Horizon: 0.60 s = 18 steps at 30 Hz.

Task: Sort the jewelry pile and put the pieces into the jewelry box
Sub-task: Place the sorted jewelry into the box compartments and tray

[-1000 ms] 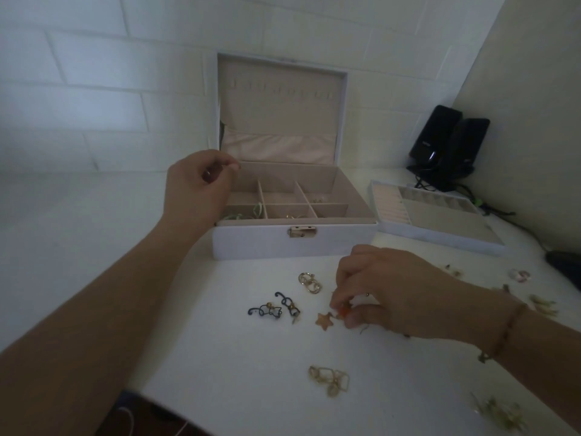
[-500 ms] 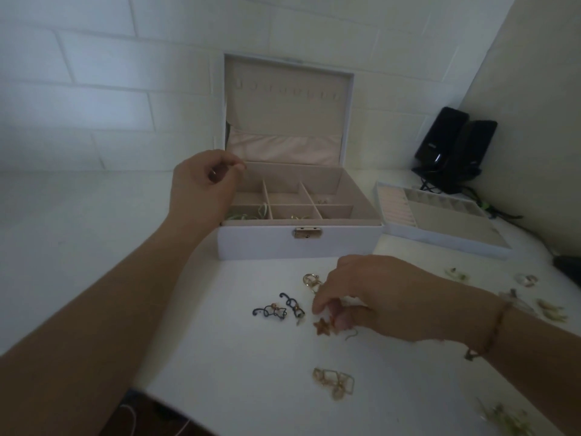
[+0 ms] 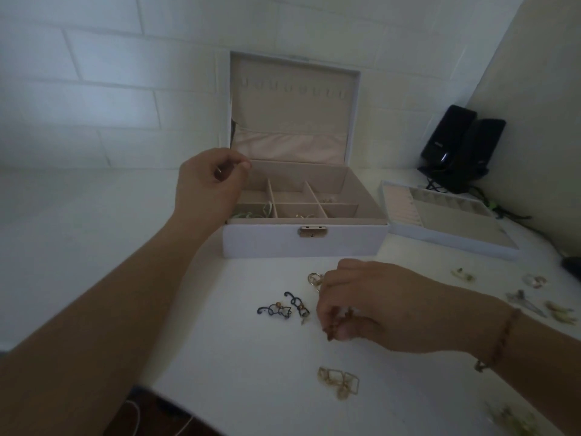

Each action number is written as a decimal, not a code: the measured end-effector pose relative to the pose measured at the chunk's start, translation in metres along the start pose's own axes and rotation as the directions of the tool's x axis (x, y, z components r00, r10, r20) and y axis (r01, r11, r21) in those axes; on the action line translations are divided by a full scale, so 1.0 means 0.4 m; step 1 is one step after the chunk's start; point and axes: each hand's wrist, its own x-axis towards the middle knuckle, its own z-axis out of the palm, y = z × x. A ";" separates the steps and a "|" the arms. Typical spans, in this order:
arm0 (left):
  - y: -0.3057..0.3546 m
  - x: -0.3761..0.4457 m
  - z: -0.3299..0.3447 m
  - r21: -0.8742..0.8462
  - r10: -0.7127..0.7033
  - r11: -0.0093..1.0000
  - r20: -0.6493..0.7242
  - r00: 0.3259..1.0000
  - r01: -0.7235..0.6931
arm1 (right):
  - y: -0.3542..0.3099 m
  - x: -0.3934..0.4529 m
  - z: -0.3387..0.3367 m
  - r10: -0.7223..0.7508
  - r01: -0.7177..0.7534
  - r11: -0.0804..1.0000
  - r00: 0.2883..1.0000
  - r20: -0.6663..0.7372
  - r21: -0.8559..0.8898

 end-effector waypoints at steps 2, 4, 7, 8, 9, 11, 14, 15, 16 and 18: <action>0.001 0.000 0.000 -0.005 -0.008 1.000 0.001 1.000 0.008 | 0.002 0.001 0.002 -0.014 0.014 1.000 1.000 -0.007 -0.023; 0.001 0.001 0.000 0.004 -0.014 1.000 0.005 1.000 0.014 | 0.004 0.001 0.003 -0.035 0.034 0.999 0.999 -0.036 -0.021; 0.001 0.001 0.000 0.002 -0.016 1.000 0.010 1.000 0.016 | 0.008 -0.003 0.003 -0.060 0.061 0.998 0.997 -0.041 0.008; 0.001 0.001 0.000 0.001 -0.013 1.000 0.008 1.000 0.013 | 0.009 -0.004 0.003 -0.072 0.073 0.997 0.996 -0.042 0.001; 0.001 0.001 0.001 0.001 -0.012 1.000 0.006 1.000 0.012 | 0.008 -0.005 0.003 -0.085 0.085 0.996 0.995 -0.047 -0.009; 0.000 0.001 0.001 0.000 -0.012 1.000 0.005 1.000 0.012 | 0.007 -0.005 0.002 -0.096 0.096 0.995 0.993 -0.062 -0.012; -0.001 0.002 0.002 0.004 -0.015 1.000 0.007 1.000 0.015 | 0.006 -0.001 0.004 -0.082 0.082 0.997 0.995 -0.053 -0.003; -0.001 0.002 0.002 0.006 -0.013 1.000 0.008 1.000 0.013 | 0.007 0.001 0.006 -0.083 0.082 0.997 0.996 -0.042 -0.004; -0.001 0.002 0.002 0.006 -0.011 1.000 0.007 1.000 0.011 | 0.009 0.003 0.008 -0.085 0.084 0.996 0.996 -0.027 -0.007; -0.002 0.001 0.002 0.005 -0.009 1.000 0.006 1.000 0.009 | 0.008 0.004 0.010 -0.096 0.096 0.995 0.995 -0.009 -0.004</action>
